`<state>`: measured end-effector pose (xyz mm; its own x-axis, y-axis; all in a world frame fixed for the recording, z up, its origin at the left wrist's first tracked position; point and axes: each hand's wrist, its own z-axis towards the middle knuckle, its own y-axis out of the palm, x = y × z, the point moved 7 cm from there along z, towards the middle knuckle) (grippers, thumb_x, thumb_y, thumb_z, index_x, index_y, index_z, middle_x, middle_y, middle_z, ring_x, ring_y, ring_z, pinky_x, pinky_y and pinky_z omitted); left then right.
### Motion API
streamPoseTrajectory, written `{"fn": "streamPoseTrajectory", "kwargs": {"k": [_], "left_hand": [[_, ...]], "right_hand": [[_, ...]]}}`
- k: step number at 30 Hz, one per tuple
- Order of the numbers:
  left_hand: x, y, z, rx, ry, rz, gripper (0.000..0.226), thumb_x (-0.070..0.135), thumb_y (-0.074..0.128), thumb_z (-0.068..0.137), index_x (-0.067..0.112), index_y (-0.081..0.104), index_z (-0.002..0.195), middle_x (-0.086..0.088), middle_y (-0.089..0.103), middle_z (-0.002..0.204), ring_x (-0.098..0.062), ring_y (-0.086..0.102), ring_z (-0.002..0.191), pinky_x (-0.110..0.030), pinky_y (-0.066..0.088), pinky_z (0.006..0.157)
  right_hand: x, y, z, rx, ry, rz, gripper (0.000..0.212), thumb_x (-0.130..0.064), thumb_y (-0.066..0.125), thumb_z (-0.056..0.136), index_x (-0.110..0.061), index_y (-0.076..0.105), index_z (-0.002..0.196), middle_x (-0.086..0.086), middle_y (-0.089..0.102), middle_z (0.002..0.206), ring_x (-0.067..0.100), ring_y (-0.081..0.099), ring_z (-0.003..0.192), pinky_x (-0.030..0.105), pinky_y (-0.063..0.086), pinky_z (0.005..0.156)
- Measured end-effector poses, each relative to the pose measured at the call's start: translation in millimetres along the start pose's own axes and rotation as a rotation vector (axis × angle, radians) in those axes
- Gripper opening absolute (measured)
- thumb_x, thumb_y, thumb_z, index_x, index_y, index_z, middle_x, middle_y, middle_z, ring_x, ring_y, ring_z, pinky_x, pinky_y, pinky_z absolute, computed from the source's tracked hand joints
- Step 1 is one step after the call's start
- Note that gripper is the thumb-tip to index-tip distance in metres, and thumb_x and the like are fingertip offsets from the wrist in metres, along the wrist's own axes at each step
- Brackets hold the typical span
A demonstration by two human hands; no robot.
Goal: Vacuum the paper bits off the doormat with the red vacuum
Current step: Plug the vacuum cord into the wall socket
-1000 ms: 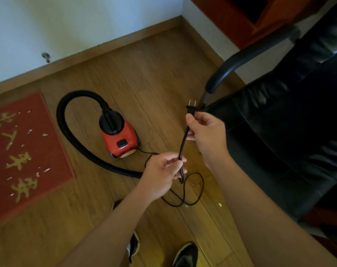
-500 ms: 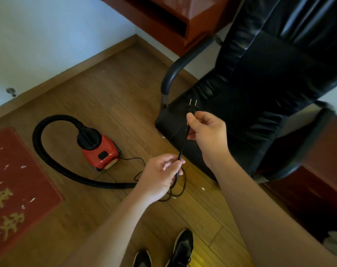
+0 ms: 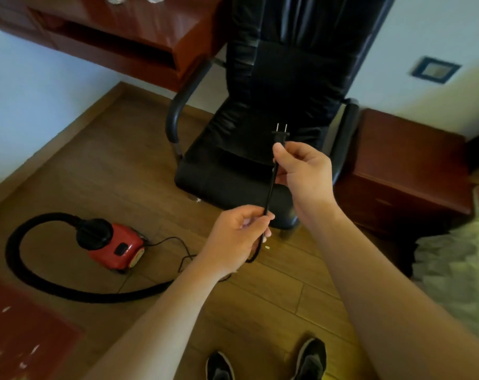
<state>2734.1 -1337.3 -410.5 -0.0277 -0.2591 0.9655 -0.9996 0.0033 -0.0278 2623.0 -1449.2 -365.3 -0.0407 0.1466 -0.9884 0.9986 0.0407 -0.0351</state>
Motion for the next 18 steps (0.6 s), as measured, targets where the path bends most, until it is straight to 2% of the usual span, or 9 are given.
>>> {"fn": "streamPoseTrajectory", "kwargs": {"k": [3,7,10,12,14,18], "left_hand": [[8,50,10,-0.077,-0.015,0.015,0.014,0.019,0.057,0.101,0.023,0.07,0.105,0.002,0.068,0.081,-0.012,0.066,0.08,-0.03,0.058,0.081],[19,118,27,-0.137,-0.042,0.041,0.014,0.019,0.058,0.101,0.023,0.071,0.106,0.002,0.069,0.081,-0.013,0.067,0.078,-0.034,0.06,0.083],[28,170,42,-0.17,-0.059,0.072,0.015,0.02,0.058,0.101,0.023,0.071,0.106,0.003,0.07,0.081,-0.013,0.068,0.079,-0.038,0.06,0.084],[34,204,53,-0.184,-0.067,0.094,0.015,0.02,0.057,0.101,0.024,0.071,0.107,0.004,0.07,0.081,-0.013,0.068,0.08,-0.039,0.06,0.084],[40,236,65,-0.192,-0.074,0.102,0.015,0.02,0.057,0.102,0.024,0.071,0.107,0.005,0.07,0.081,-0.012,0.068,0.079,-0.037,0.06,0.083],[52,291,87,-0.186,-0.08,0.117,0.016,0.02,0.057,0.101,0.024,0.071,0.109,0.004,0.07,0.081,-0.011,0.068,0.078,-0.031,0.06,0.079]], "right_hand": [[3,-58,4,0.067,0.03,0.015,0.025,-0.028,0.068,0.095,-0.012,0.072,0.115,-0.003,0.071,0.089,0.013,0.068,0.086,0.024,0.055,0.071],[3,-137,10,0.108,0.053,0.029,0.027,-0.029,0.067,0.096,-0.013,0.071,0.117,0.004,0.075,0.098,0.019,0.071,0.091,0.032,0.061,0.075],[-1,-195,18,0.147,0.053,0.054,0.017,-0.027,0.068,0.095,-0.016,0.073,0.107,-0.001,0.073,0.086,0.018,0.07,0.084,0.042,0.062,0.081],[-2,-231,26,0.165,0.061,0.071,0.016,-0.028,0.069,0.095,-0.017,0.074,0.105,0.003,0.073,0.088,0.021,0.07,0.084,0.047,0.061,0.083],[-5,-266,36,0.171,0.068,0.081,0.018,-0.027,0.069,0.095,-0.016,0.073,0.108,0.007,0.074,0.092,0.021,0.071,0.084,0.047,0.062,0.083],[-8,-327,54,0.17,0.076,0.104,0.016,-0.024,0.068,0.096,-0.016,0.072,0.11,-0.008,0.07,0.08,0.011,0.069,0.08,0.039,0.062,0.081]]}}
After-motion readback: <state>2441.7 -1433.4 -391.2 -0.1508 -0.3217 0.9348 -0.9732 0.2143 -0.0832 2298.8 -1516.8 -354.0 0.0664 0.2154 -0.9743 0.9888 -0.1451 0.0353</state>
